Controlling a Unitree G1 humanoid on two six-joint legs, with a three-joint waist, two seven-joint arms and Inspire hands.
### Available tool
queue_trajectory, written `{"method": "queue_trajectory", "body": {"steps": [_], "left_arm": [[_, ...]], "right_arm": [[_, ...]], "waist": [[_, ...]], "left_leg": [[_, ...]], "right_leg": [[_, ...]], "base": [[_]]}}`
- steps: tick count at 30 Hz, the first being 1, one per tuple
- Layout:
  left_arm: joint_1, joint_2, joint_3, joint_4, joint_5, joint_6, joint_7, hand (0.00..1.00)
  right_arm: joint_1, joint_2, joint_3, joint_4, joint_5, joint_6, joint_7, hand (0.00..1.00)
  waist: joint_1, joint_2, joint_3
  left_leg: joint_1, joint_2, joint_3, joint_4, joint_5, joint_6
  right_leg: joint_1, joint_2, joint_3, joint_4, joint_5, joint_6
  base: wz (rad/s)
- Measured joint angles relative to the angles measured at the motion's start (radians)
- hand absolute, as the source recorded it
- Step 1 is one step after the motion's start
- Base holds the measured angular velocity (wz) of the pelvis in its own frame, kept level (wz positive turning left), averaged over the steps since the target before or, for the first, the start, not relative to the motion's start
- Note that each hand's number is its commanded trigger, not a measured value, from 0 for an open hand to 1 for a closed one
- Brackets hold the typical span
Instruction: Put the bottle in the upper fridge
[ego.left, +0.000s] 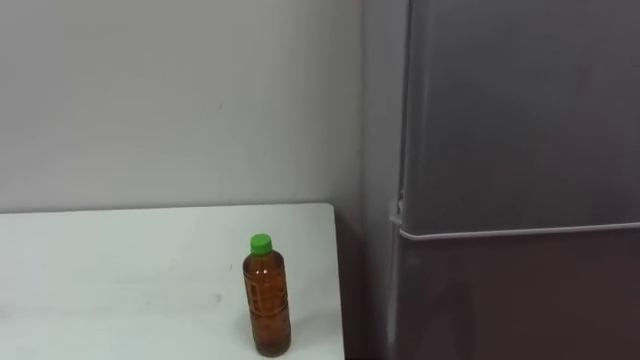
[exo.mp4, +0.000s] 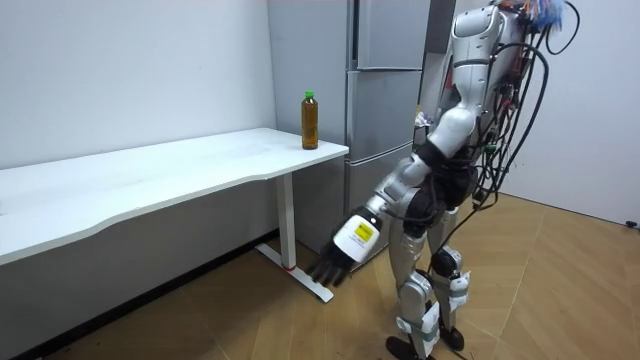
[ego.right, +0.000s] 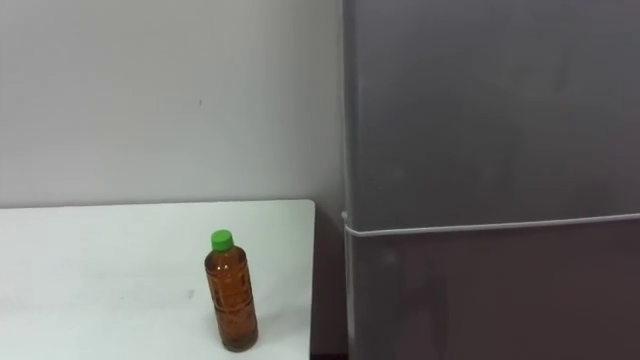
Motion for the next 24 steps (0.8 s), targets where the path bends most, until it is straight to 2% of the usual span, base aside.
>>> {"method": "queue_trajectory", "body": {"steps": [2,7,10,12,18,19,21,22,23,24], "left_arm": [[-0.002,0.005,0.007,-0.063,-0.001,-0.023,0.024,0.0],[-0.004,0.007,0.011,-0.217,-0.001,-0.028,0.067,0.0],[-0.014,0.013,0.017,-0.306,-0.002,-0.047,0.086,0.0],[-0.022,0.02,0.017,-0.348,-0.004,-0.062,0.095,0.0],[-0.031,0.022,0.056,-0.585,-0.019,-0.066,0.147,0.0],[-0.031,0.022,0.056,-0.64,-0.017,-0.066,0.156,0.0],[-0.031,0.022,0.055,-0.704,-0.017,-0.067,0.161,0.0],[-0.032,0.022,0.055,-0.735,-0.017,-0.067,0.161,0.0],[-0.033,0.022,0.055,-0.767,-0.017,-0.066,0.16,0.0],[-0.034,0.022,0.055,-0.803,-0.017,-0.065,0.156,0.0]], "right_arm": [[0.006,-0.008,0.0,-0.002,-0.002,0.0,-0.002,0.0],[0.037,-0.008,-0.022,-0.024,-0.01,0.0,-0.004,0.0],[0.046,-0.007,-0.033,-0.039,-0.024,-0.007,-0.015,0.0],[0.05,-0.007,-0.032,-0.044,-0.023,-0.014,-0.022,0.0],[0.06,-0.002,-0.032,-0.045,-0.035,-0.016,-0.042,0.0],[0.06,-0.001,-0.031,-0.046,-0.036,-0.015,-0.047,0.0],[0.062,-0.001,-0.029,-0.046,-0.036,-0.014,-0.055,0.0],[0.063,0.0,-0.029,-0.046,-0.041,-0.013,-0.058,0.0],[0.062,0.003,-0.028,-0.047,-0.042,-0.013,-0.065,0.0],[0.064,0.004,-0.028,-0.048,-0.042,-0.012,-0.068,0.0]], "waist": [[0.005,0.001,-0.0011],[0.004,0.011,-0.0081],[0.004,0.015,-0.0095],[0.007,0.02,-0.0094],[0.017,0.025,-0.006],[0.02,0.018,-0.001],[0.026,0.022,-0.0029],[0.026,0.021,-0.0014],[0.025,0.026,-0.0038],[0.025,0.022,-0.0019]], "left_leg": [[-0.002,0.0,0.003,0.0,0.0,0.0],[-0.01,0.0,0.004,-0.002,0.0,0.0],[-0.008,0.001,0.005,-0.002,0.0,0.0],[-0.005,0.002,0.006,-0.006,0.0,0.0],[0.002,0.003,0.007,-0.02,0.0,-0.001],[0.001,0.002,0.007,-0.02,0.0,-0.001],[0.001,0.002,0.008,-0.02,0.0,-0.001],[0.001,0.002,0.008,-0.019,0.0,-0.001],[-0.001,0.002,0.008,-0.018,0.0,-0.001],[-0.002,0.003,0.008,-0.017,0.0,-0.001]], "right_leg": [[-0.007,0.001,0.001,0.002,-0.004,0.0],[-0.015,0.005,-0.001,0.003,-0.003,0.0],[-0.014,0.006,0.0,0.001,-0.003,0.0],[-0.013,0.007,0.001,0.004,-0.003,0.0],[-0.014,0.007,0.004,0.006,-0.003,0.0],[-0.014,0.007,0.004,0.006,-0.003,0.0],[-0.014,0.007,0.004,0.006,-0.003,0.0],[-0.014,0.007,0.004,0.006,-0.003,0.0],[-0.014,0.008,0.006,0.005,-0.003,0.0],[-0.013,0.008,0.006,0.005,-0.003,0.0]], "base": [[-0.05],[0.0],[0.0],[-0.02],[-0.02],[0.0],[0.0],[0.0],[0.0],[0.0]]}}
